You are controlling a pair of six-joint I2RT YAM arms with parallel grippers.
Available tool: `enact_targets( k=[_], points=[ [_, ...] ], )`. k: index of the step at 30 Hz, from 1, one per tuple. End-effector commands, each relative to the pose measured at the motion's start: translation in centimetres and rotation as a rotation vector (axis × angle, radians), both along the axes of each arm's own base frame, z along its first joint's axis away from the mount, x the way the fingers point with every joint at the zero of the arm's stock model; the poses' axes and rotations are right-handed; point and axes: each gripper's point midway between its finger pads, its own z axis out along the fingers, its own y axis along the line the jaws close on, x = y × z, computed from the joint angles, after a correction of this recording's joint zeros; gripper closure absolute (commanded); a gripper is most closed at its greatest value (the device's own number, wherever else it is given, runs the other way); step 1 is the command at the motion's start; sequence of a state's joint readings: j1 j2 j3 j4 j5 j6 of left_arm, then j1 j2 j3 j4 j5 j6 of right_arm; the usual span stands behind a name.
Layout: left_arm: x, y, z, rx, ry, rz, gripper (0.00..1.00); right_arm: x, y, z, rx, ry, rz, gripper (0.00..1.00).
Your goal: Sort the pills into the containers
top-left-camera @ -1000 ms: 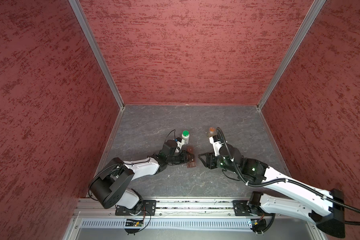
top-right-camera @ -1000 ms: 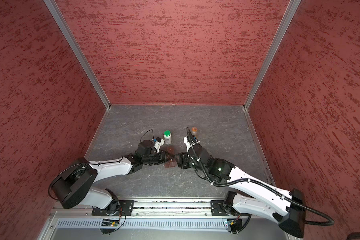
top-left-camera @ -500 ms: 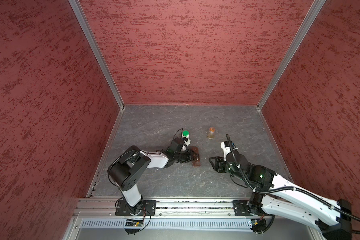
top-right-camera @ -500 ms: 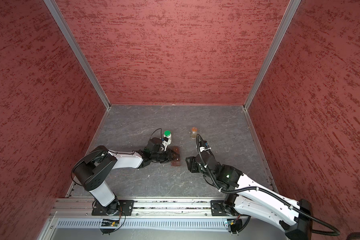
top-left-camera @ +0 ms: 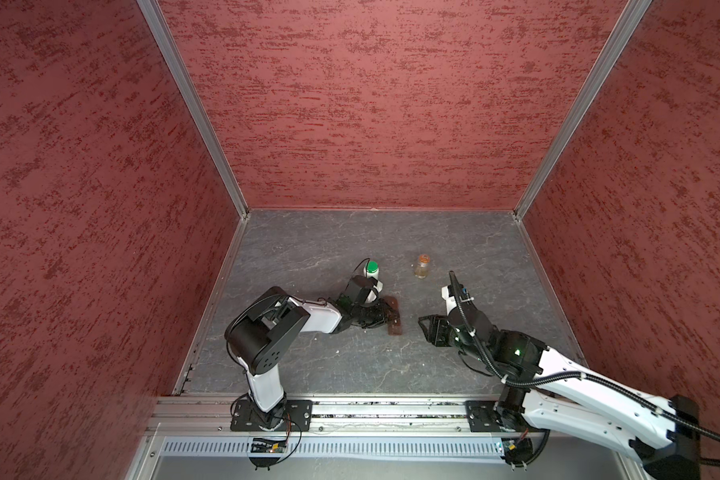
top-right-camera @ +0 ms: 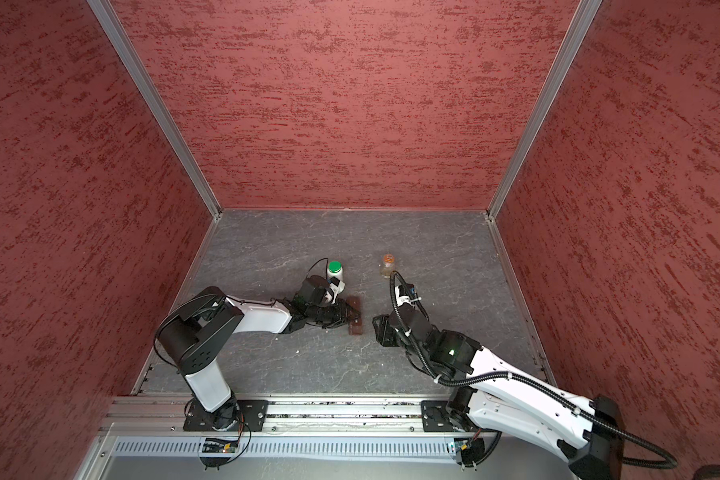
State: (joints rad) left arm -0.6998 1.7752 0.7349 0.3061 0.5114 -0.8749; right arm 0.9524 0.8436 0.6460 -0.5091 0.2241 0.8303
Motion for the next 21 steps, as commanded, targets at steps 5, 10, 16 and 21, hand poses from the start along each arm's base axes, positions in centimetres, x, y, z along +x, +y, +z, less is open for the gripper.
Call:
enact_targets(
  k=[5, 10, 16, 21],
  points=[
    [-0.2, 0.3, -0.8, 0.029, 0.005, 0.0, 0.88, 0.3, 0.3, 0.0, 0.024, -0.001, -0.013, 0.45],
    [-0.3, 0.8, -1.6, 0.07, 0.017, 0.002, 0.85, 0.3, 0.1, 0.2, 0.029, -0.006, -0.019, 0.45],
    [-0.6, 1.0, -2.2, 0.093, 0.033, 0.0, 0.82, 0.1, -0.1, 0.1, 0.028, 0.001, -0.023, 0.45],
    [-0.6, 1.4, -2.4, 0.119, 0.025, -0.003, 0.76, 0.2, -0.2, 0.2, 0.025, -0.002, -0.024, 0.45]
  ],
)
